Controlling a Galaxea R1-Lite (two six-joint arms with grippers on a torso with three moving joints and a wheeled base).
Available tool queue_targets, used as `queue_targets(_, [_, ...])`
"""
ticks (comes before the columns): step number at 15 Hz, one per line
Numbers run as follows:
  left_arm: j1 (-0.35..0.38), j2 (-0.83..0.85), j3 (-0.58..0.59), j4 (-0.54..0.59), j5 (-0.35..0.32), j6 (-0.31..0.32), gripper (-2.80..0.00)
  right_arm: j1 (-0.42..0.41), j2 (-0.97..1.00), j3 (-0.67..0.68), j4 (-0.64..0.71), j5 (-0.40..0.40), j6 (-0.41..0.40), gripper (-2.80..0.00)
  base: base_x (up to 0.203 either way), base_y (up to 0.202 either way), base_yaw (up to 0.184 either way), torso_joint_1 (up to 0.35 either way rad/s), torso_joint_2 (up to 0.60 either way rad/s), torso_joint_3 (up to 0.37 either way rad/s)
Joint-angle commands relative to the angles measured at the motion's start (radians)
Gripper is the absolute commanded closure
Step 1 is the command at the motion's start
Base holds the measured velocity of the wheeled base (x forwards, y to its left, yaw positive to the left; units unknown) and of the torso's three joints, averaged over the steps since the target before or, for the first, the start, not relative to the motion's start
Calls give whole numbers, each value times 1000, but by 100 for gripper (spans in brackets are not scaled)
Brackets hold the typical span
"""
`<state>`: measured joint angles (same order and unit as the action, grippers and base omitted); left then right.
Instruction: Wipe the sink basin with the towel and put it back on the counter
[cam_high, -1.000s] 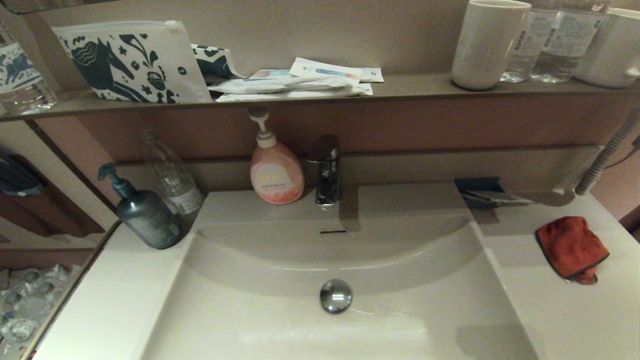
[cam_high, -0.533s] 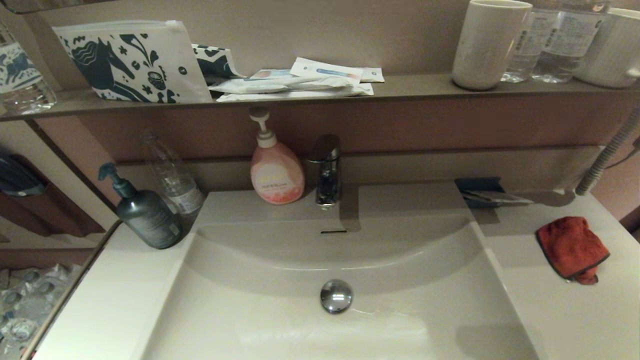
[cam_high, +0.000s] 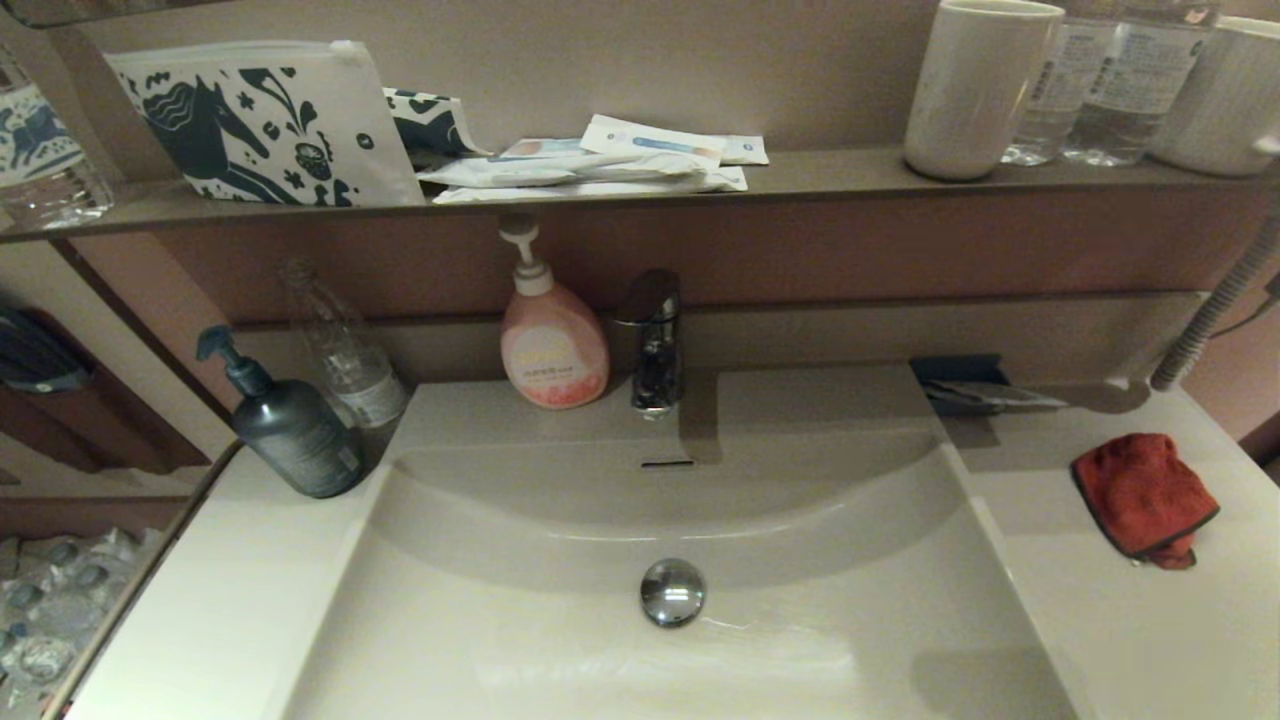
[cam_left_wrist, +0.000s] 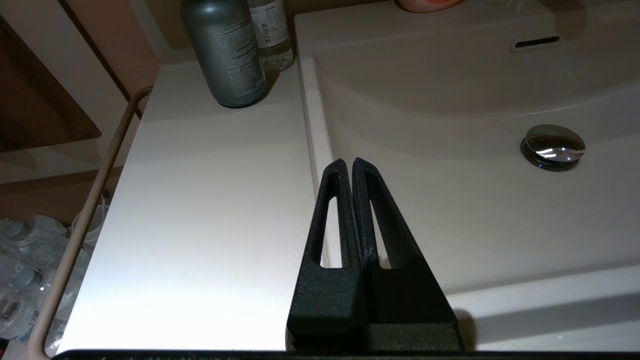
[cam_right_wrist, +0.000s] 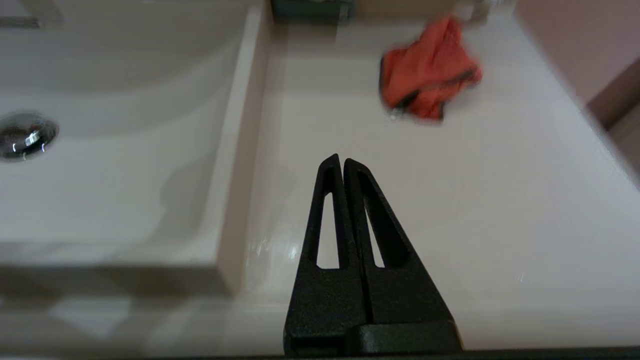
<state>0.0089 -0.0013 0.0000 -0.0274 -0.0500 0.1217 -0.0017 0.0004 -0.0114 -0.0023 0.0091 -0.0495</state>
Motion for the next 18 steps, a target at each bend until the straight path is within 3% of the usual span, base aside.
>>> queue_targets(1, [0,1,0,0,-1,2,0,0,0,11,13,3,8,0,0,0,0,0,0,0])
queue_targets(18, [0,1,0,0,-1,1,0,0,0,11,5,5,25,0,0,0,0,0,0,0])
